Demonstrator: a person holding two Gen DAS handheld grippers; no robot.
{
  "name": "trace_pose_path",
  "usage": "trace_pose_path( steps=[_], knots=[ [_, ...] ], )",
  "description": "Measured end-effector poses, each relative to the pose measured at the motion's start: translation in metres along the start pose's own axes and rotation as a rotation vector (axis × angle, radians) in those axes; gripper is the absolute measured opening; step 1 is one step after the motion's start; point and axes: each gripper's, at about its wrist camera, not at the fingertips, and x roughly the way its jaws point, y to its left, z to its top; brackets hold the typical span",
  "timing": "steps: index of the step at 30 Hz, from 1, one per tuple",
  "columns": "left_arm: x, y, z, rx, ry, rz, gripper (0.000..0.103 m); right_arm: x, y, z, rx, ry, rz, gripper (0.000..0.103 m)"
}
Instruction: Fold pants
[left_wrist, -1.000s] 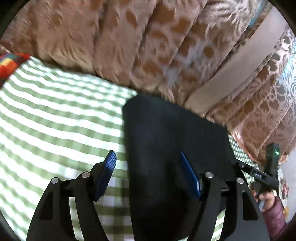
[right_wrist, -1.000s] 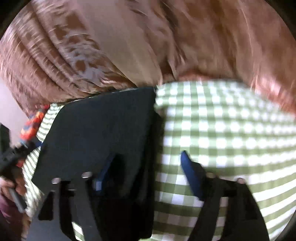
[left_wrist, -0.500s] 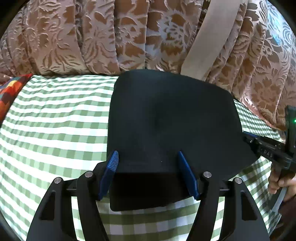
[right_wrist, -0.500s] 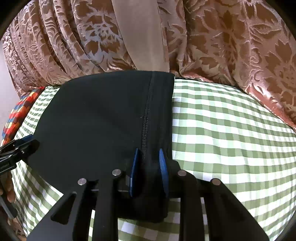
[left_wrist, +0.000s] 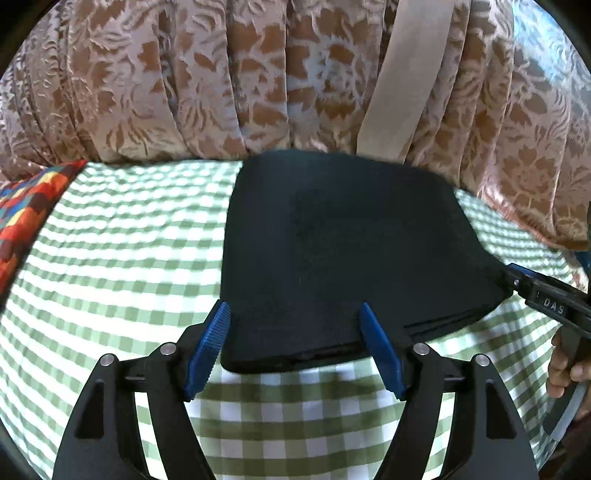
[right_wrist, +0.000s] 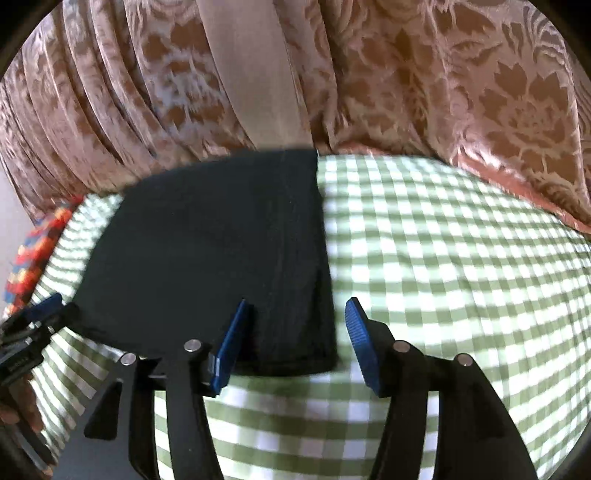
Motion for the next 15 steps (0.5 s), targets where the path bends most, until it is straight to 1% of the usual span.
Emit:
trace_pose_path(
  steps=[1,3,4,5,6,7,8,12,15],
  knots=[
    [0.002,-0.001,-0.001,0.001,0.01,0.008,0.072,-0.002,-0.001,-0.001,0.016,-0.002,0.005,0.056],
    [-0.009,-0.004,-0.003,0.0,-0.02,-0.002,0.072,-0.015,-0.001,0.001,0.03,-0.033,0.017,0.056],
    [-0.016,-0.005,-0.004,0.004,-0.038,-0.01,0.072,-0.022,0.0,0.0,0.031,-0.051,0.021,0.058],
    [-0.023,-0.007,-0.004,0.009,-0.055,-0.008,0.072,-0.032,0.003,-0.001,0.031,-0.076,0.023,0.062],
    [-0.032,-0.009,-0.004,0.01,-0.076,-0.008,0.073,-0.039,0.005,-0.003,0.033,-0.092,0.022,0.064],
    [-0.04,-0.01,-0.005,0.004,-0.093,-0.018,0.079,-0.045,0.007,-0.005,0.035,-0.106,0.022,0.069],
    [-0.046,-0.011,-0.006,-0.003,-0.105,-0.025,0.081,-0.053,0.01,-0.01,0.04,-0.12,0.027,0.073],
    [-0.07,-0.015,-0.013,-0.022,-0.142,-0.026,0.084,-0.066,0.025,-0.029,0.03,-0.131,0.022,0.08],
    [-0.082,-0.017,-0.021,-0.027,-0.154,-0.018,0.086,-0.07,0.036,-0.045,0.031,-0.129,0.006,0.086]
  ],
)
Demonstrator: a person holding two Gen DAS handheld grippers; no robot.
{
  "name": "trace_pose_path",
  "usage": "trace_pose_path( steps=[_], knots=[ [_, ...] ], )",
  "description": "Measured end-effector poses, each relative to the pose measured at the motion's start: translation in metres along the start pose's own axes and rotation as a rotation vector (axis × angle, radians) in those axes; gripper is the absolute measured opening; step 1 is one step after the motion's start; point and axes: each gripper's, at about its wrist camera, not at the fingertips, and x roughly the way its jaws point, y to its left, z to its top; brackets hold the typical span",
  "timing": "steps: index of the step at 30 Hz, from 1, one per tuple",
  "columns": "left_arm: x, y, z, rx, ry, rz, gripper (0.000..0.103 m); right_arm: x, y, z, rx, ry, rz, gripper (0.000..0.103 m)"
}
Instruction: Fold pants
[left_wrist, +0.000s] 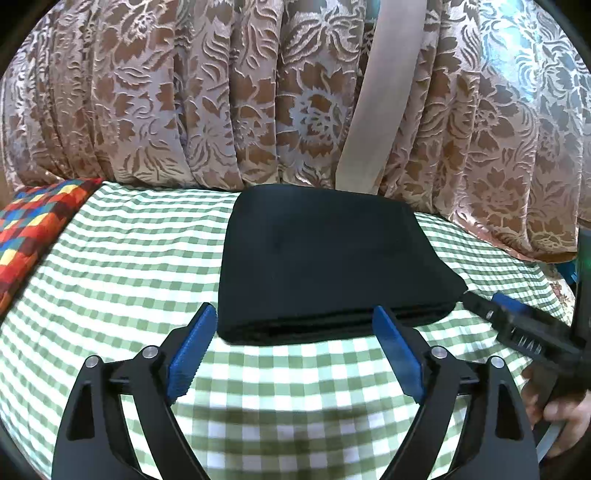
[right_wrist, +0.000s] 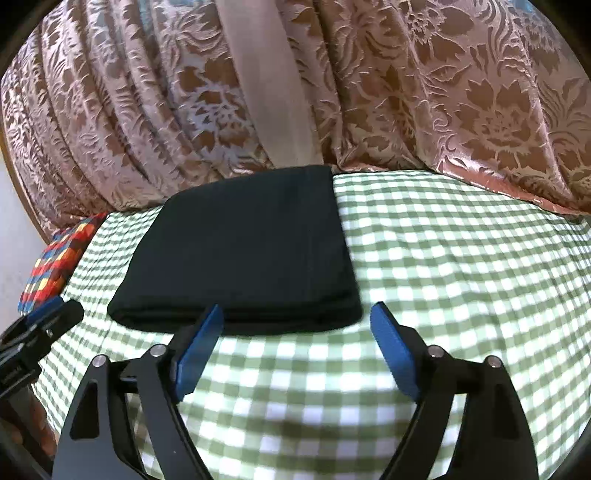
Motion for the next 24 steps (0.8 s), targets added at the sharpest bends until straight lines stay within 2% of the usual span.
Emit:
trace_pose_path(
  steps=[9,15,18,24],
  knots=[
    [-0.024,-0.006,-0.026,0.0,0.001,0.063,0.099,-0.015,0.02,-0.034,-0.045,-0.013,-0.083,0.093],
    [-0.029,-0.01,-0.034,0.0,0.014,0.092,0.099,-0.022,0.024,-0.038,-0.07,-0.042,-0.095,0.093],
    [-0.031,-0.015,-0.036,0.022,0.003,0.159,0.099,-0.021,0.025,-0.04,-0.072,-0.039,-0.094,0.094],
    [-0.032,-0.012,-0.034,0.003,-0.005,0.154,0.099,-0.021,0.029,-0.042,-0.086,-0.039,-0.089,0.094]
  ],
)
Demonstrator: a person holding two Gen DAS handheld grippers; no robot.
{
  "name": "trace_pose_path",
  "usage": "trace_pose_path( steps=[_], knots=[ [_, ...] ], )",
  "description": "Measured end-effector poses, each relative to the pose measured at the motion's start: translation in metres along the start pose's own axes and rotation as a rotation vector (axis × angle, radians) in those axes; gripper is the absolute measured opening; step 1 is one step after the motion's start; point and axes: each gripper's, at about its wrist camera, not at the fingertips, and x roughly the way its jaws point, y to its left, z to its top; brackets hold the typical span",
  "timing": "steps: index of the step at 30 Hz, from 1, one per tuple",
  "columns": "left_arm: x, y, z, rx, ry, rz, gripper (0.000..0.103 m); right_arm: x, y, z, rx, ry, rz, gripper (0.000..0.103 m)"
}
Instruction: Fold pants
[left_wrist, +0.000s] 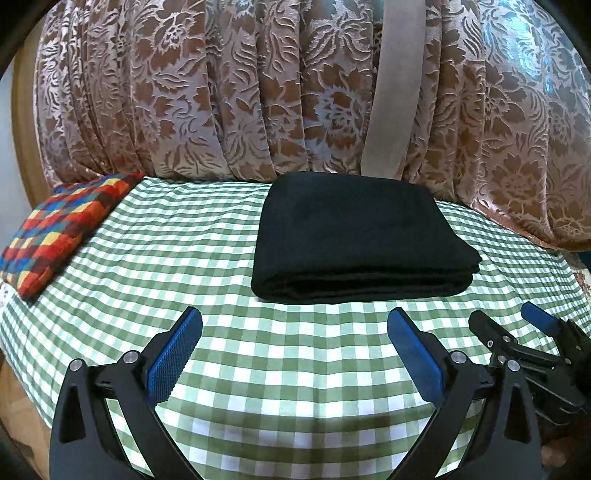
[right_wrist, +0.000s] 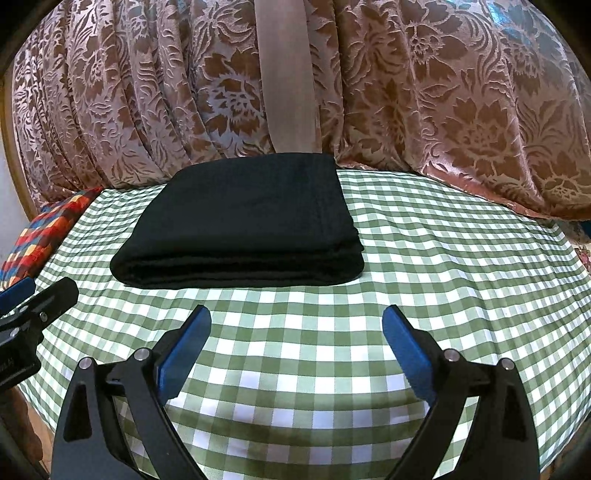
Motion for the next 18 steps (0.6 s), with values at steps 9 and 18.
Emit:
trace_pose_path(
  steps=[9,18],
  knots=[
    [-0.0018,0.0023,-0.0009,-0.001,-0.008,0.013,0.099,0.0009,0.0014,-0.001,0.004,0.008,0.004,0.094],
    [-0.0083,0.0039,-0.0009,-0.004,-0.021,0.016,0.099,-0.0048,0.004,-0.0004,-0.005,-0.005,0.01,0.094]
  ],
)
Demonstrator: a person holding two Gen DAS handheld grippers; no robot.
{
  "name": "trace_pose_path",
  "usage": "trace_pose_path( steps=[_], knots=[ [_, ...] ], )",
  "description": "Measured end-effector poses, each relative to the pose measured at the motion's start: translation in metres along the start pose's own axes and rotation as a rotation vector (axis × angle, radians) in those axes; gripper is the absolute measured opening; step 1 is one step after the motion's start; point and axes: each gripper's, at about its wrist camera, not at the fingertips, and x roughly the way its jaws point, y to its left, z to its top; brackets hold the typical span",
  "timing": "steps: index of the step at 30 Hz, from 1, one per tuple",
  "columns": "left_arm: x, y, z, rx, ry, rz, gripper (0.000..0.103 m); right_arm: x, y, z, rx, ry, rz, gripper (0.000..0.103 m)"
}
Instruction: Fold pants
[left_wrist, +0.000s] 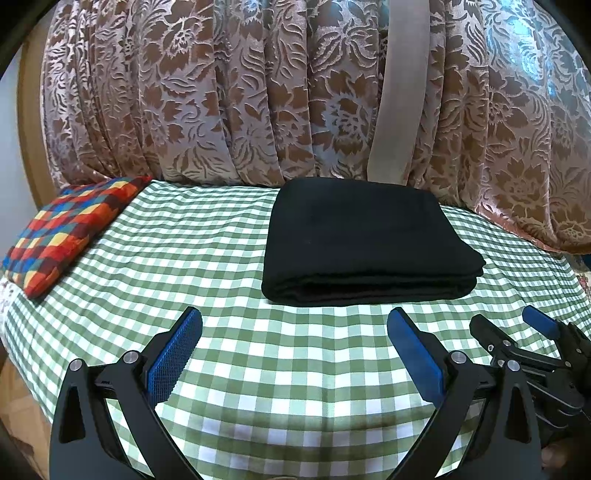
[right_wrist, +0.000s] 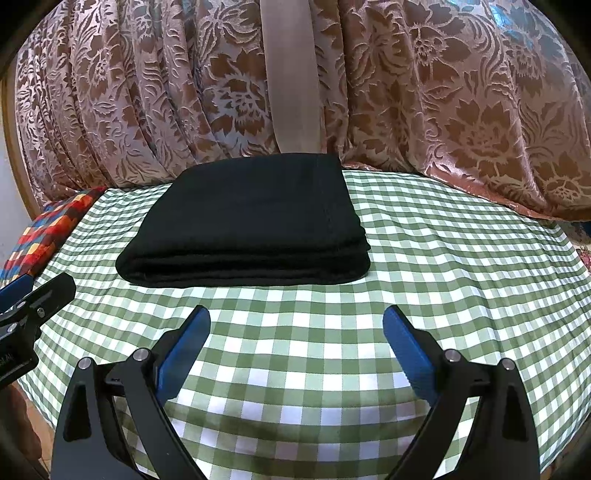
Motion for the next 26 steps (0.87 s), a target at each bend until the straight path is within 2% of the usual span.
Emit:
trace_pose_path(
  steps=[12,15,26],
  knots=[
    [-0.01,0.004,0.004,-0.014,-0.025,0.002,0.099,-0.003,0.003,-0.001,-0.017,0.001,0.001,0.095],
    [-0.014,0.006,0.003,-0.024,-0.056,0.02,0.099,-0.001,0.002,-0.001,-0.022,0.004,0.0,0.095],
    [0.003,0.015,-0.002,-0.066,0.028,-0.016,0.099,0.003,-0.004,-0.002,-0.012,0.014,-0.001,0.095]
  ],
)
